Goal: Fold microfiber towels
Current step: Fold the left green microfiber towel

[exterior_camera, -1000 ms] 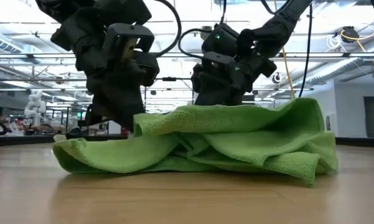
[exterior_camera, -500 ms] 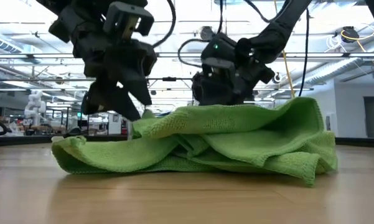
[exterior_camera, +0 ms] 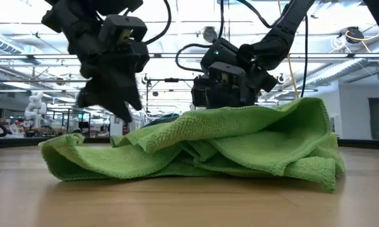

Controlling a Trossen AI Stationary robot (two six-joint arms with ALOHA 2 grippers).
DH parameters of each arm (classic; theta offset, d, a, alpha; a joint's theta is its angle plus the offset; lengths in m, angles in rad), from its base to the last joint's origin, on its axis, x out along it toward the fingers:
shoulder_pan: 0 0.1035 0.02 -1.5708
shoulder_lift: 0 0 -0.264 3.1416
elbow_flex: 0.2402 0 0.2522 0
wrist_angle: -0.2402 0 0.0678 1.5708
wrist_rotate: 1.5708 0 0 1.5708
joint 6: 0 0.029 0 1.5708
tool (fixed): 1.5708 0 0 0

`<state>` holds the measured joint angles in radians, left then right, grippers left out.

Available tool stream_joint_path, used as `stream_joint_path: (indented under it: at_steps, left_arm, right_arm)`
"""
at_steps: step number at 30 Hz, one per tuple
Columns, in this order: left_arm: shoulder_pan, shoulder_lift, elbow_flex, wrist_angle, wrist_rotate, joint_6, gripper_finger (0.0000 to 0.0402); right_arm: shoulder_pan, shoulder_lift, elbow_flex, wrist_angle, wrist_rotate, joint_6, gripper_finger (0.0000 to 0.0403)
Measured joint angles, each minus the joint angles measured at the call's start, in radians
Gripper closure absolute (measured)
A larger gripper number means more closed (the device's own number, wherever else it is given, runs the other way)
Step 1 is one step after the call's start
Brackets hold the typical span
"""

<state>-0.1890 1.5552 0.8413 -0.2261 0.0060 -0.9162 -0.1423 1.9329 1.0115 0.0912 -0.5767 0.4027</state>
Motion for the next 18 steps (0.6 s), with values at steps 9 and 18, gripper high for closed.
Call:
stream_joint_path:
  at_steps: [9,18]
  left_arm:
    - [-0.025,0.143,0.000,0.176,0.006,0.054,0.0187]
    - [-0.024,0.155,0.000,0.176,-0.035,0.035,0.0158]
  right_arm:
    - [0.024,0.006,-0.001,-0.006,0.057,-0.048,0.0351]
    - [0.028,0.006,-0.002,-0.009,0.054,-0.081,0.0397]
